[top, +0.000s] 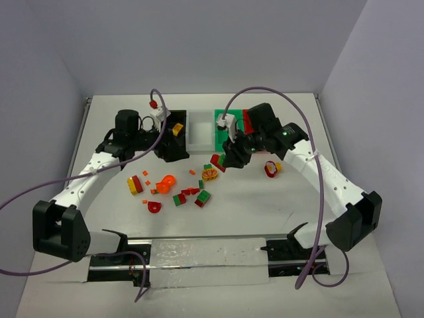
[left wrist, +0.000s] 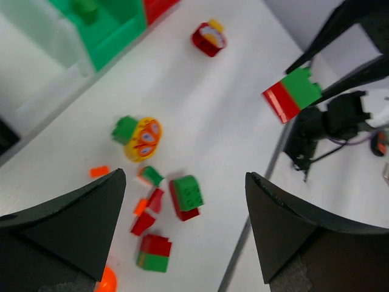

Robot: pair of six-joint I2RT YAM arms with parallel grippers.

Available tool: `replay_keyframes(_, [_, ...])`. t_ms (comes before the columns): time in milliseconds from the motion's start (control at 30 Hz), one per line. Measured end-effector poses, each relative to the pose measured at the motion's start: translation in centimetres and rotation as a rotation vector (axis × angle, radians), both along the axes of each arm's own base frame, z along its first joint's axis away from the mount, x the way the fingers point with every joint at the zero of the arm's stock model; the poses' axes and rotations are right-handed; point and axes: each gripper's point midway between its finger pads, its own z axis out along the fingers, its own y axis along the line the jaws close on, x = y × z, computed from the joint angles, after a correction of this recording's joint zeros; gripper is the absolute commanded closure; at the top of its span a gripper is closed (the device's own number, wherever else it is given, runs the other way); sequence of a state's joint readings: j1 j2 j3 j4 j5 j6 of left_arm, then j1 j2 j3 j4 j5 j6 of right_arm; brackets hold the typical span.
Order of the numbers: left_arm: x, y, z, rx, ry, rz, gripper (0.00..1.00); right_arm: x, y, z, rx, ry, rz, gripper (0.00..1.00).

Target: Sort the legos into containers by color

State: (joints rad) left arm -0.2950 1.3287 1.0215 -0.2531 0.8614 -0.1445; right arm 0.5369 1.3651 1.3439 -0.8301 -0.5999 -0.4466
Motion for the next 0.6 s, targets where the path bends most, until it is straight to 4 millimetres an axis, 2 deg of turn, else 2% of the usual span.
replay_keyframes(233, [-4.0,-3.9,3.5,-0.115,-0.089,-0.185,0.08,-2.0,1.6,1.2,0.104,0.103,0.057,0.98])
replay_keyframes(600, [-6.3,-6.4,2.8,-0.120,-0.062,-0.288,0.13,-3.3,2.4,2.0,0.164,0.167,0.096,0.97])
